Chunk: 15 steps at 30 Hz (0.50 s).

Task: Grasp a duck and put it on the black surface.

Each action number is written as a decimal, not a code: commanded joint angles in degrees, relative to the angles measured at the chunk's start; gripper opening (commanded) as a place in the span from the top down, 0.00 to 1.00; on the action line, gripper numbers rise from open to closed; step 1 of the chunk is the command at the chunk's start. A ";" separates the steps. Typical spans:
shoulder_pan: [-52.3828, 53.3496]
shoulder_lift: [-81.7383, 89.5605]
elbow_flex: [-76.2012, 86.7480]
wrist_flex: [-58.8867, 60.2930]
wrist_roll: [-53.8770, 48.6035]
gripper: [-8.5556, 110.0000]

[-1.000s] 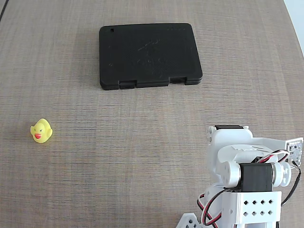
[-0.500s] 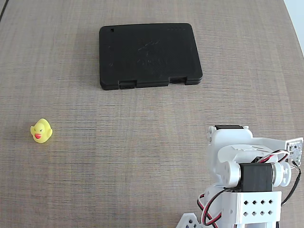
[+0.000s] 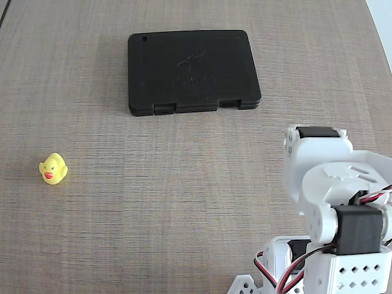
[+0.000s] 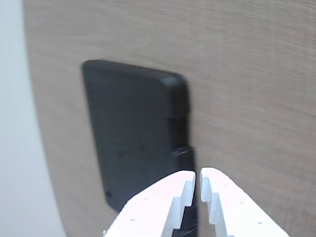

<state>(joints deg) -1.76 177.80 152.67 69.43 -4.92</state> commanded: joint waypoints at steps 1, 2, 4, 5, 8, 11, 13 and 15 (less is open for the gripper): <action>-3.08 -23.73 -18.54 -2.46 -0.35 0.92; -4.83 -29.36 -22.59 -2.81 -0.35 0.92; -9.40 -39.73 -30.50 -2.99 -0.35 0.92; -12.22 -44.65 -34.37 -2.55 -0.35 0.92; -21.80 -57.83 -43.51 -2.29 -0.35 0.92; -31.64 -69.52 -50.45 -2.20 -0.35 0.92; -37.53 -76.46 -54.40 -2.20 -0.44 0.92; -42.54 -82.88 -57.57 -2.20 -0.44 0.92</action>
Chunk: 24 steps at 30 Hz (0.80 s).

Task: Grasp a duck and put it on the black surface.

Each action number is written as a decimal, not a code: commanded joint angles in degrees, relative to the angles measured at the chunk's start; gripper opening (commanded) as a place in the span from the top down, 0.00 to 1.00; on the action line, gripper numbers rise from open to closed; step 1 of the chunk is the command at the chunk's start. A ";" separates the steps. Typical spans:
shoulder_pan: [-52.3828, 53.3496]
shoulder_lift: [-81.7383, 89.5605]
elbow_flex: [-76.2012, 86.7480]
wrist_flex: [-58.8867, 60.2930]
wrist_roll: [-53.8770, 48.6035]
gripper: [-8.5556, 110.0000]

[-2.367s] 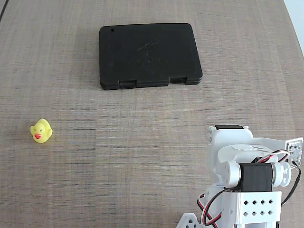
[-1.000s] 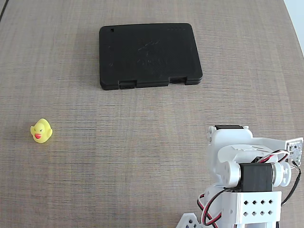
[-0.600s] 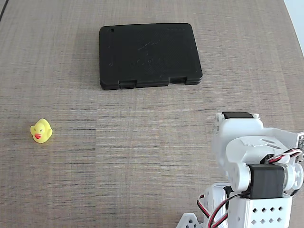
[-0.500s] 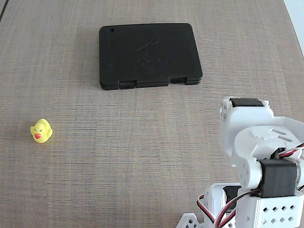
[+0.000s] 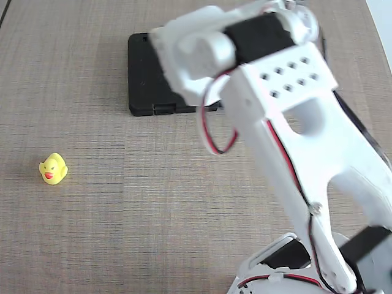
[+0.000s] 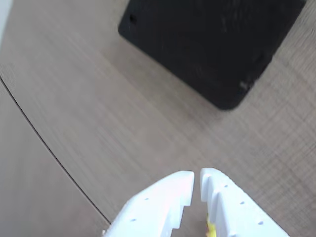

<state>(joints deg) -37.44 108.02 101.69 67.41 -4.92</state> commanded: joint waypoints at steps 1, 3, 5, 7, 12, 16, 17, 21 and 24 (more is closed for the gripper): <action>-9.14 -16.00 -8.17 -0.18 -0.44 0.92; -12.74 -22.15 -10.90 -0.18 -0.44 0.92; -15.64 -26.98 -13.18 -0.18 -0.44 0.92; -17.75 -30.67 -15.12 -0.18 -0.44 0.92; -20.57 -34.54 -18.54 -0.18 -0.44 0.92; -22.50 -36.91 -20.39 -0.18 -0.44 0.90; -22.85 -37.53 -20.65 -0.18 -0.44 0.89; -23.38 -38.85 -21.45 -0.18 -0.44 0.80; -23.47 -38.58 -21.53 -0.88 -0.44 0.74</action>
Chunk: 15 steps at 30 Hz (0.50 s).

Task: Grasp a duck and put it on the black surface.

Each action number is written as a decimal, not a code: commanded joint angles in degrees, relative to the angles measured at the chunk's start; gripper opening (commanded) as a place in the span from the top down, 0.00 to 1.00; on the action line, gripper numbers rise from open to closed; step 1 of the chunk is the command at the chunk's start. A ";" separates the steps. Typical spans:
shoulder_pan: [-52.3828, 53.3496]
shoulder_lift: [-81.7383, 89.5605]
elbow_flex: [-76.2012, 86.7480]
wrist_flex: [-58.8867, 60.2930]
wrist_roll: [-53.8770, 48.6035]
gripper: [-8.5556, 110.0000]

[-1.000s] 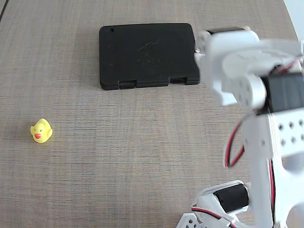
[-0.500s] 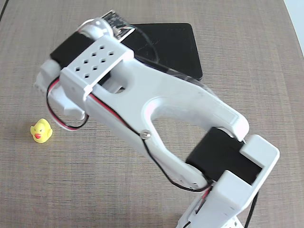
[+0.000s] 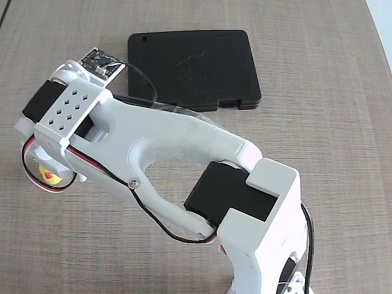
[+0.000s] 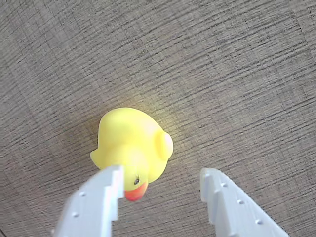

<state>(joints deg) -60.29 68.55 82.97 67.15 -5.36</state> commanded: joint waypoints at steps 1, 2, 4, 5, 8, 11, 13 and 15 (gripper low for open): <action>-0.62 0.79 -2.81 -0.70 0.00 0.73; -0.70 0.62 -2.81 -0.79 0.09 0.72; -1.32 0.26 -2.81 -0.88 0.09 0.71; -1.76 0.18 -2.90 -0.88 0.26 0.71; -3.08 0.00 -4.92 -0.88 0.70 0.71; -4.04 -0.09 -5.89 -0.79 0.70 0.71; -4.57 -0.70 -6.42 -0.79 0.70 0.71; -4.92 -2.37 -6.86 -0.88 0.70 0.71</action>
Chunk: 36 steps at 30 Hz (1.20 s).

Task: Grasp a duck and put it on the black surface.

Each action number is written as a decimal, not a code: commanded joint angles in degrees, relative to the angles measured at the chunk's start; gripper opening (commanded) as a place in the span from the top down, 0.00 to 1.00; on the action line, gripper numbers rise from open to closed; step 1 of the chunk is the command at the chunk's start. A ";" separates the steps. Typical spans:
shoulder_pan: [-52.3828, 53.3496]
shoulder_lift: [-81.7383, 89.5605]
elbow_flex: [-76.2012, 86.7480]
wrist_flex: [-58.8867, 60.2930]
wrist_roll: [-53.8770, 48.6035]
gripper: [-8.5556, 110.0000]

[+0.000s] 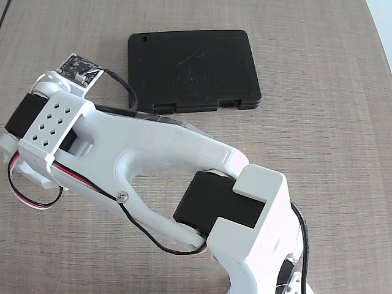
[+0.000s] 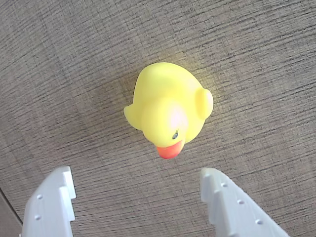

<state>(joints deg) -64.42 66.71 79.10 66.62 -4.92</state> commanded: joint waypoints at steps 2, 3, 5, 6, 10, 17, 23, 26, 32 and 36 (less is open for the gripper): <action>-0.79 -2.37 -4.13 -0.35 0.00 0.71; -0.62 -3.16 -4.92 -0.35 0.00 0.71; -0.26 -4.48 -6.50 -0.26 0.00 0.71; -0.18 -4.83 -7.12 -0.26 0.00 0.71; 0.09 -5.89 -8.35 -0.26 -0.35 0.71; 1.41 -7.73 -8.70 -0.26 -0.44 0.71; 4.31 -7.73 -8.70 -0.26 -0.44 0.71; 5.10 -7.82 -8.53 -0.26 -0.44 0.71; 4.57 -7.56 -8.70 -0.26 -0.44 0.79; 4.57 -7.38 -8.70 -0.26 -0.44 0.86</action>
<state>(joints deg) -60.03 57.83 73.04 66.62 -5.01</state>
